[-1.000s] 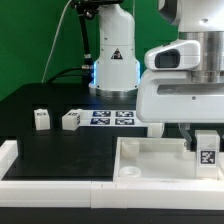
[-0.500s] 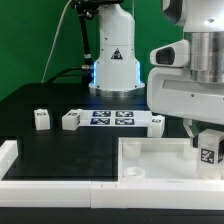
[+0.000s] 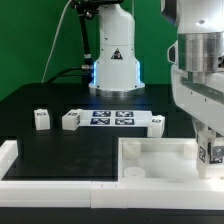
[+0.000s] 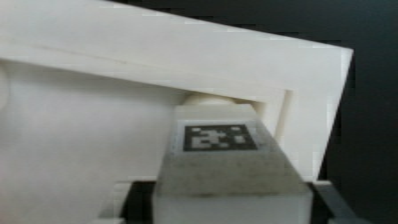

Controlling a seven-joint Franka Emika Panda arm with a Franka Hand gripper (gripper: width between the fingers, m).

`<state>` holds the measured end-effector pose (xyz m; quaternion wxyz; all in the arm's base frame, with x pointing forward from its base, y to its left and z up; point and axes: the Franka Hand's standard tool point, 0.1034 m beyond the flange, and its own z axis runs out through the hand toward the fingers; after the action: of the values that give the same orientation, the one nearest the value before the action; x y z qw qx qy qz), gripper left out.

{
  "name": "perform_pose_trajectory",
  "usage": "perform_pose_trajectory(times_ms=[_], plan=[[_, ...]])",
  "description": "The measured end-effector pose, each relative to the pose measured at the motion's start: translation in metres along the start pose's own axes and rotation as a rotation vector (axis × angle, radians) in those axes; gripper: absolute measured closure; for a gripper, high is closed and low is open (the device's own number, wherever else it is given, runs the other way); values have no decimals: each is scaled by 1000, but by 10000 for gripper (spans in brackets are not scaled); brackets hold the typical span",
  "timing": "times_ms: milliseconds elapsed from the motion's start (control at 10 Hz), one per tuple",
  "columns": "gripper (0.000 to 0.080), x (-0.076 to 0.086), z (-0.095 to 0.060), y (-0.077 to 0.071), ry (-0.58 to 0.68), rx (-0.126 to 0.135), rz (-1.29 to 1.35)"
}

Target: Assemble one leg

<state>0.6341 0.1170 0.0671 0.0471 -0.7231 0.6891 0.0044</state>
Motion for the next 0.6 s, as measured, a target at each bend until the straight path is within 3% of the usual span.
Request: perform_pose_trajectory(times_ms=[300,600], plan=[[509,-1,0,-1,-13,3,202],[509,-1,0,-1,-13,3,210]])
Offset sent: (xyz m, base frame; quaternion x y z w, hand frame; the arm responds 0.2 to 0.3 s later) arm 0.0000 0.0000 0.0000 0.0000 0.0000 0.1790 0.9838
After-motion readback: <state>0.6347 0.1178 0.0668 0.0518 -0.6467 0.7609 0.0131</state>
